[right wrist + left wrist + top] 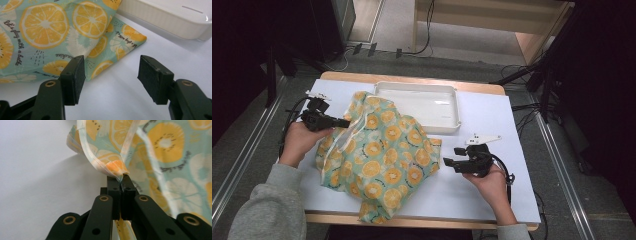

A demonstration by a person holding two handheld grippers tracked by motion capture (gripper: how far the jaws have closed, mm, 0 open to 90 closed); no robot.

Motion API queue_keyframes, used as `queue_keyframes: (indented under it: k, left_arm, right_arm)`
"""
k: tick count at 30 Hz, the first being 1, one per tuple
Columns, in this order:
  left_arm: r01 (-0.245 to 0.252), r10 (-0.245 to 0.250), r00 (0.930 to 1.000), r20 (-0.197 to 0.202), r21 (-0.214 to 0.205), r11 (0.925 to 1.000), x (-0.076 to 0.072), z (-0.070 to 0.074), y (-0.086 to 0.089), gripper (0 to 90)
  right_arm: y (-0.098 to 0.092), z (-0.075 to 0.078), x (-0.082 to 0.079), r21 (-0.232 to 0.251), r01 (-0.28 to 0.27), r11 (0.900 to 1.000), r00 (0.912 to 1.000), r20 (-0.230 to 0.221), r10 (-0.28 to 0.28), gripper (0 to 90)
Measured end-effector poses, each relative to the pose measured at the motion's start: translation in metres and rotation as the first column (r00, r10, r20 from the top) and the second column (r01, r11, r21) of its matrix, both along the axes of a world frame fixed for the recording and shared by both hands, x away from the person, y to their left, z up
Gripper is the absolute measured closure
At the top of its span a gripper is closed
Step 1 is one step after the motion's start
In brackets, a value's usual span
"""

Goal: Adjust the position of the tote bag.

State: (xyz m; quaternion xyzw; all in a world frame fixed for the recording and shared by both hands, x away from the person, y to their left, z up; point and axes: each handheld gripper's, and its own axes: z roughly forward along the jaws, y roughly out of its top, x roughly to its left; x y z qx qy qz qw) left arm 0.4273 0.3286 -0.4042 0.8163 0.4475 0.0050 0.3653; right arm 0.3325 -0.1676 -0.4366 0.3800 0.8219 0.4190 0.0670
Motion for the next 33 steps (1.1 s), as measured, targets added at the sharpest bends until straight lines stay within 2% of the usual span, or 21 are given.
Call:
queue_keyframes:
  k: [6, 10, 13, 14, 17, 23, 31, 33]
  left_arm:
    - [0.030, -0.030, 0.9995, 0.001, -0.026, 0.9992, -0.012, 0.015, -0.009, 89.5]
    - [0.052, -0.051, 0.9984, 0.023, -0.033, 0.9981, -0.020, 0.025, -0.019, 89.5]
    - [0.073, -0.071, 0.9972, 0.023, -0.062, 0.9954, -0.028, 0.032, -0.026, 89.5]
    - [0.076, -0.074, 0.9968, 0.028, -0.055, 0.9956, -0.030, 0.033, -0.029, 89.5]
    - [0.098, -0.095, 0.9945, 0.043, -0.058, 0.9935, -0.038, 0.039, -0.041, 89.4]
    - [0.159, -0.156, 0.9870, 0.040, -0.078, 0.9843, -0.049, 0.046, -0.064, 89.4]
    - [0.209, -0.205, 0.9773, 0.054, -0.089, 0.9738, -0.063, 0.051, -0.089, 89.2]
    - [0.217, -0.213, 0.9756, 0.053, -0.081, 0.9728, -0.065, 0.051, -0.095, 89.2]
  right_arm:
    - [-0.001, 0.001, 0.000, 0.006, -0.002, 1.0000, 1.0000, 0.003, 0.002, 39.3]
    - [0.000, 0.001, -0.001, 0.007, -0.001, 1.0000, 1.0000, 0.006, 0.001, 39.5]
    - [0.000, 0.002, -0.002, 0.006, -0.004, 1.0000, 1.0000, 0.006, 0.004, 39.5]
    - [0.000, 0.002, -0.002, 0.006, -0.004, 1.0000, 1.0000, 0.006, 0.004, 39.5]
    - [0.001, 0.003, -0.002, 0.010, -0.002, 0.9999, 0.9999, 0.011, 0.002, 39.4]
    - [0.000, 0.007, -0.002, 0.018, 0.007, 0.9998, 0.9998, 0.020, -0.008, 39.5]
    - [0.001, 0.010, -0.002, 0.020, 0.012, 0.9997, 0.9997, 0.020, -0.012, 40.6]
    - [0.002, 0.010, -0.002, 0.023, 0.009, 0.9997, 0.9997, 0.022, -0.009, 41.1]
